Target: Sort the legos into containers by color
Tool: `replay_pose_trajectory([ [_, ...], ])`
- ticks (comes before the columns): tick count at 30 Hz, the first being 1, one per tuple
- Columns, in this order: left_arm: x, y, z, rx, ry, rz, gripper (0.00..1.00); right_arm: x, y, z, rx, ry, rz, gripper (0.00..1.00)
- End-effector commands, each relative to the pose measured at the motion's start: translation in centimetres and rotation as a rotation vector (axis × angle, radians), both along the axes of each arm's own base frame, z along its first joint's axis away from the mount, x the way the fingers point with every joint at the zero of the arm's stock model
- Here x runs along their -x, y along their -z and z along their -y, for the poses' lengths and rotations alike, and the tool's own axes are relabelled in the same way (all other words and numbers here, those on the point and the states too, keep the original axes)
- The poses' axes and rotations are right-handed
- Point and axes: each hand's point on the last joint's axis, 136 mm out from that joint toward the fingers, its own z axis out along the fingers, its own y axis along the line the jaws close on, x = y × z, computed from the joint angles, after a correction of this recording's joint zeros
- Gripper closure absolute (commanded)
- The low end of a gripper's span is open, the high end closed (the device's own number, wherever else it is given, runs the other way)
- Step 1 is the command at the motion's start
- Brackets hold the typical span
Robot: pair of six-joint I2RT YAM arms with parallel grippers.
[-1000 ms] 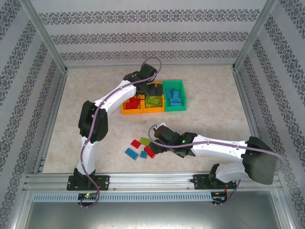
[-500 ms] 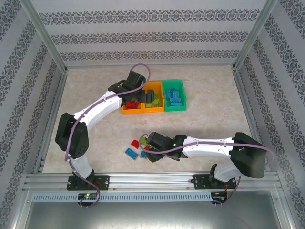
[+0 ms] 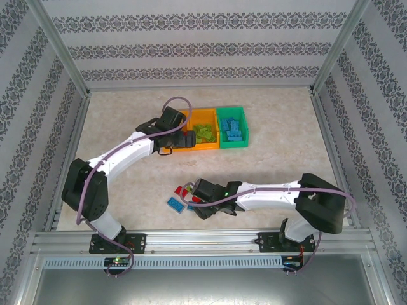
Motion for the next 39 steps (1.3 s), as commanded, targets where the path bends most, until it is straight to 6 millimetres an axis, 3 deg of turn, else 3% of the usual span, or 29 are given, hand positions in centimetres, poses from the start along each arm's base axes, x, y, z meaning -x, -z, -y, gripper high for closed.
replay_pose_trajectory([
  [1,-0.1,-1.3,-1.3,0.011,-0.049,0.048,0.01,-0.1,0.0,-0.4,0.03,-0.017,0.014,0.44],
  [4,0.4,-1.4,-1.8,0.005,-0.059,0.054,0.01,-0.4,0.3,-0.5,0.036,-0.009,0.022,0.51],
  [9,1.1,-1.2,-2.7,-0.012,-0.072,0.056,0.01,-1.0,0.2,-0.6,0.033,0.006,0.039,0.7],
  [13,1.7,-0.5,-3.5,-0.035,-0.086,0.046,0.01,-1.7,-0.4,0.4,0.04,0.038,0.075,0.76],
  [18,2.5,0.2,-4.6,-0.06,-0.111,0.036,0.01,-3.0,-2.8,1.2,-0.034,0.091,0.122,0.79],
  [23,3.3,0.6,-6.4,-0.027,-0.196,0.041,0.01,-5.0,-6.3,0.6,-0.172,0.108,0.167,0.78],
  [27,4.0,0.2,-8.4,0.01,-0.272,0.081,0.01,-8.1,-9.0,-0.6,-0.286,0.142,0.182,0.79],
  [33,6.0,1.1,-9.7,-0.039,-0.254,0.053,0.01,-15.2,-13.0,-3.8,-0.437,0.235,0.145,0.77],
  [39,7.5,2.5,-10.1,-0.034,-0.243,0.026,0.01,-22.8,-13.8,-6.3,-0.531,0.379,0.043,0.77],
])
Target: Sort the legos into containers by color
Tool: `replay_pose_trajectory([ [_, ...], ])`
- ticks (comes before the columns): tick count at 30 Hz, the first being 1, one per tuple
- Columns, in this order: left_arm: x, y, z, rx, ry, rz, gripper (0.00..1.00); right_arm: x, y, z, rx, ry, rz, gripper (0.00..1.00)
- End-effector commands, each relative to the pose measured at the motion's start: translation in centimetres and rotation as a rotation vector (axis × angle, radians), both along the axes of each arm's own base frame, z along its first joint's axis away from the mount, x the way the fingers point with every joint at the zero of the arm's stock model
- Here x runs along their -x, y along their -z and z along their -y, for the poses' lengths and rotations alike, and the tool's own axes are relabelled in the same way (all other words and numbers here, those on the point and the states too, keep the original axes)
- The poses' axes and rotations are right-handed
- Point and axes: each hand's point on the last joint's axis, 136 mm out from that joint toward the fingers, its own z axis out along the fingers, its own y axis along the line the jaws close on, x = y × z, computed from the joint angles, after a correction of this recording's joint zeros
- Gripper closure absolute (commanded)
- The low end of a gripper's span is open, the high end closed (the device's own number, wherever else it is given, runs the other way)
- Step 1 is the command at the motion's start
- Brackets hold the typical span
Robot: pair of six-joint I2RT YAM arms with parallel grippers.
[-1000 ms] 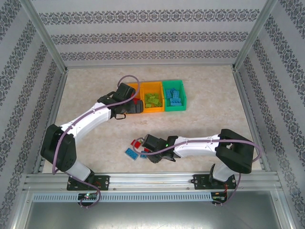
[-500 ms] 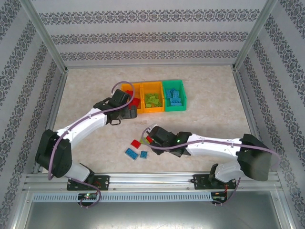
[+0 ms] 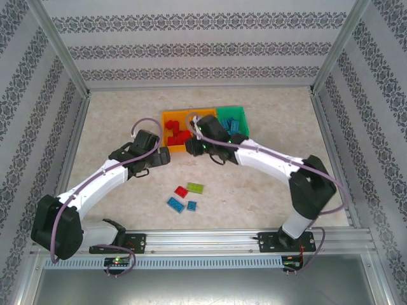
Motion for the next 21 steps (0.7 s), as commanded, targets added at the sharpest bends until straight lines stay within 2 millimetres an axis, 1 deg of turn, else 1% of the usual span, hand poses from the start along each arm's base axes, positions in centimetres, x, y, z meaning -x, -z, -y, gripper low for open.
replay_pose_trajectory([
  [1,0.6,0.3,-0.6,0.002,-0.009,0.003,0.01,-2.7,0.0,-1.6,-0.092,0.033,-0.093,0.77],
  [3,0.9,0.5,-0.7,0.004,-0.009,-0.003,0.01,-4.7,0.5,-2.1,-0.116,0.065,-0.128,0.77],
  [5,1.1,0.8,-0.5,0.012,0.001,-0.011,0.01,-6.3,1.1,-2.7,-0.128,0.076,-0.135,0.72],
  [7,1.3,1.1,-0.2,0.023,0.016,-0.016,0.01,-8.0,1.9,-3.3,-0.118,0.1,-0.12,0.71],
  [10,1.4,1.1,0.2,0.044,0.04,-0.016,0.0,-9.8,3.1,-4.3,-0.13,0.119,-0.146,0.71],
  [12,1.6,1.3,0.7,0.063,0.062,-0.015,0.0,-10.7,3.8,-4.6,-0.142,0.134,-0.162,0.71],
  [13,1.7,1.4,1.0,0.078,0.078,-0.012,0.0,-11.1,4.0,-4.7,-0.147,0.144,-0.165,0.69],
  [15,1.9,1.9,1.7,0.109,0.109,-0.021,0.0,-11.6,4.5,-4.8,-0.146,0.156,-0.174,0.59],
  [17,2.3,2.5,2.6,0.146,0.147,-0.037,0.0,-11.6,4.8,-4.9,-0.145,0.158,-0.183,0.53],
  [18,2.5,2.7,3.0,0.163,0.172,-0.045,0.0,-11.5,4.9,-4.9,-0.144,0.16,-0.185,0.45],
  [19,2.8,3.0,3.5,0.178,0.197,-0.052,0.0,-11.4,4.7,-4.8,-0.148,0.161,-0.186,0.39],
  [21,3.2,3.3,4.2,0.203,0.242,-0.059,0.0,-11.2,4.1,-4.7,-0.161,0.16,-0.169,0.34],
])
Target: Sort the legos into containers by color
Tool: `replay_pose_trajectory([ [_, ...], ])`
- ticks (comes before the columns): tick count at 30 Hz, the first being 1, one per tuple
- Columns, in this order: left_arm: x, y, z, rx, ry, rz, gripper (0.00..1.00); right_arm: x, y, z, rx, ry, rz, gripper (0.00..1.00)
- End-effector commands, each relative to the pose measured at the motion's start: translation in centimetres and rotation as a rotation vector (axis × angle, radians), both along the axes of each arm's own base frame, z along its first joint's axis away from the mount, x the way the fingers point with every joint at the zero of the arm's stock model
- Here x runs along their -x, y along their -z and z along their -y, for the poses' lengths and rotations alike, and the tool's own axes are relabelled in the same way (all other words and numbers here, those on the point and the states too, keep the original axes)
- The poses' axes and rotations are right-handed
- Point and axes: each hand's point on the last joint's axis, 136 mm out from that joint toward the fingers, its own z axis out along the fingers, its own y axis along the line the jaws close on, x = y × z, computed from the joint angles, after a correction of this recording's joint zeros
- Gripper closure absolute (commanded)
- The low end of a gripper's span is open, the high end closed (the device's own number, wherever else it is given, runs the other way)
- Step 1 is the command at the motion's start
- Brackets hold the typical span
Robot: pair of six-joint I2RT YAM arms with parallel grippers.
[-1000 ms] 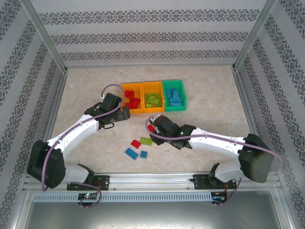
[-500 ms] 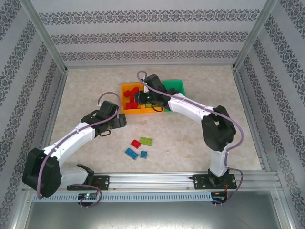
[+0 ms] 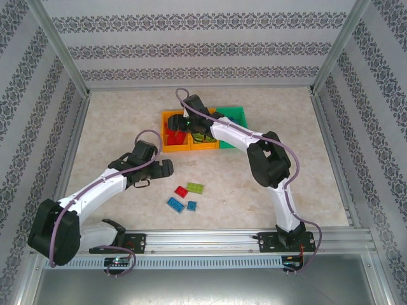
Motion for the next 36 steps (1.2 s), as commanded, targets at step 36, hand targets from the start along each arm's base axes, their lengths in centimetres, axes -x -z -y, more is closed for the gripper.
replay_pose_trajectory([
  [36,7.1,3.8,7.5,-0.154,0.418,-0.188,0.09,3.2,-3.8,9.3,-0.003,0.105,0.054,0.23],
])
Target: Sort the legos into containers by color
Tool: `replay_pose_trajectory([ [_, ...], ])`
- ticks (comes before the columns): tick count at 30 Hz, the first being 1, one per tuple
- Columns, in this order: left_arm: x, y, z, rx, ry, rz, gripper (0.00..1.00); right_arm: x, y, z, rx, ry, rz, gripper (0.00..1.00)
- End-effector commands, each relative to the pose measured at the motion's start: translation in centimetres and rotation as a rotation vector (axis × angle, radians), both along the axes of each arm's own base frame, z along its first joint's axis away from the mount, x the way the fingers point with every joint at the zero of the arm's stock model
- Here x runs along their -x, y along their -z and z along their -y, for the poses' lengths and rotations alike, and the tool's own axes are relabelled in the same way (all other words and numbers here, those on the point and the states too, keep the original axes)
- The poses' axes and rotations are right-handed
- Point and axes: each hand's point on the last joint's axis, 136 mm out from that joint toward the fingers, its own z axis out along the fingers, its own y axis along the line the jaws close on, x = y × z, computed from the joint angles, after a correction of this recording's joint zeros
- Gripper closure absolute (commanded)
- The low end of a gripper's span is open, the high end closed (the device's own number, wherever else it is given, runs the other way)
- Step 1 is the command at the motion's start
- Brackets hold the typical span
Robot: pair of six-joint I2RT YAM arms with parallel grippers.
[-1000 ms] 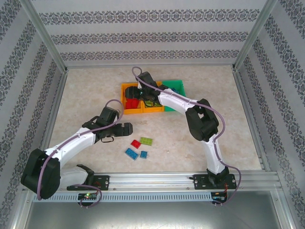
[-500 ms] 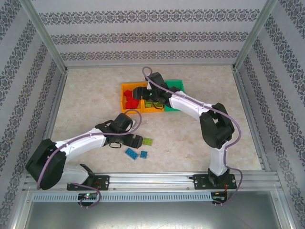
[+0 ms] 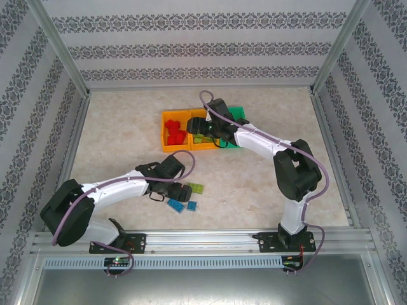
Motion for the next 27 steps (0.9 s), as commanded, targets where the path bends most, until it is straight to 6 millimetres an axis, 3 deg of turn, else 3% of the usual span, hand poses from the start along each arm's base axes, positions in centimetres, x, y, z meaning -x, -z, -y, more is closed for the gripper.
replay_pose_trajectory([
  [1,0.2,-0.7,-0.1,-0.026,-0.035,0.0,0.09,-0.1,-1.7,0.8,-0.011,0.005,0.054,0.23],
  [9,2.0,-0.6,-0.8,-0.056,0.016,0.02,0.08,0.5,-1.2,1.7,0.007,0.013,0.048,0.22],
  [15,3.6,-0.5,0.1,-0.045,0.121,0.045,0.05,0.4,-1.0,1.7,0.001,0.013,0.041,0.23],
  [27,4.6,0.8,-0.4,-0.143,0.154,0.044,0.04,0.3,-0.6,2.4,0.003,0.025,0.03,0.22],
])
